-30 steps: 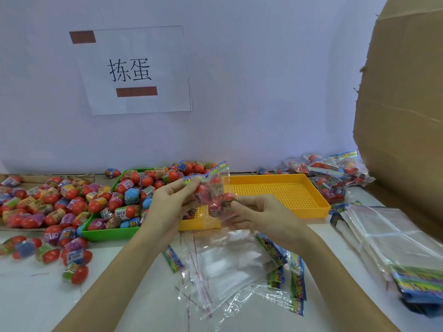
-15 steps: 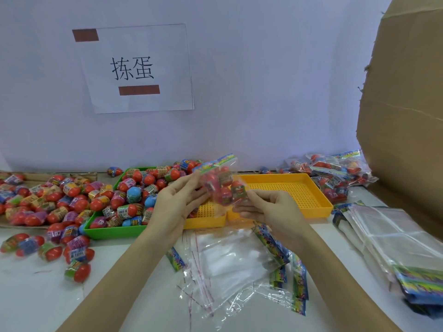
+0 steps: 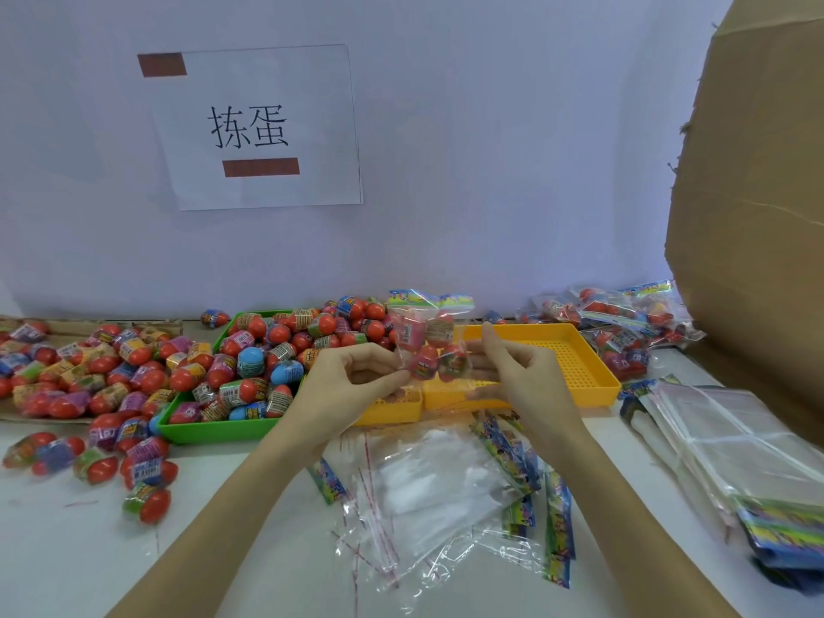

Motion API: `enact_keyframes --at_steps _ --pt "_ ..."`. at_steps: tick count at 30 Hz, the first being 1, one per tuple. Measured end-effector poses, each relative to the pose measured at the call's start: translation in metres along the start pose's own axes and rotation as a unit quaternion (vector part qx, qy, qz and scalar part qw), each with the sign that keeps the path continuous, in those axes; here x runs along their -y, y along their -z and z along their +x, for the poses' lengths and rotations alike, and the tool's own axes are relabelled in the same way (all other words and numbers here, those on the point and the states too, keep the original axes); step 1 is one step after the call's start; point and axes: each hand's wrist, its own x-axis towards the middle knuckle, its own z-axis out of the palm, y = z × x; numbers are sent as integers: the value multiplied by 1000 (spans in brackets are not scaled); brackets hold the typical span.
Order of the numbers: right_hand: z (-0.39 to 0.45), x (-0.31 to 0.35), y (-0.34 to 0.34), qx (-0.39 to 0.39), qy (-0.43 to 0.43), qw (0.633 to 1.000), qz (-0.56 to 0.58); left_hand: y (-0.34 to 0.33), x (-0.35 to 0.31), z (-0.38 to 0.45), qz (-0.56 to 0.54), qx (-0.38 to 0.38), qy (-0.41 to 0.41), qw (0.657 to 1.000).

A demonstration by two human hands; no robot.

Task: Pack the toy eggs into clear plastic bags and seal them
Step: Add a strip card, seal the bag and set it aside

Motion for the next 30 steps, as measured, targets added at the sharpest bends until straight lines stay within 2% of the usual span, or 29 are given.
enact_keyframes --at_steps 2,6,12,16,20,22,24,30 --pt "0 0 2 -28 31 999 -34 2 -1 -1 9 38 6 999" --pt "2 0 6 -40 33 998 -26 4 -4 0 30 85 15 996" --pt "5 -4 7 -82 8 996 24 10 -5 2 -34 21 40 998" --pt "7 0 6 12 -29 996 88 18 -2 4 -26 10 19 999" --pt "8 2 8 80 -36 996 27 22 -1 4 -37 48 23 998" --pt "4 1 4 103 -14 994 -28 20 -2 4 -25 72 28 997" --pt "1 0 1 92 17 994 -61 18 -2 2 -21 95 36 995" --pt "0 -3 0 -19 160 981 -107 16 -3 3 -54 76 57 994"
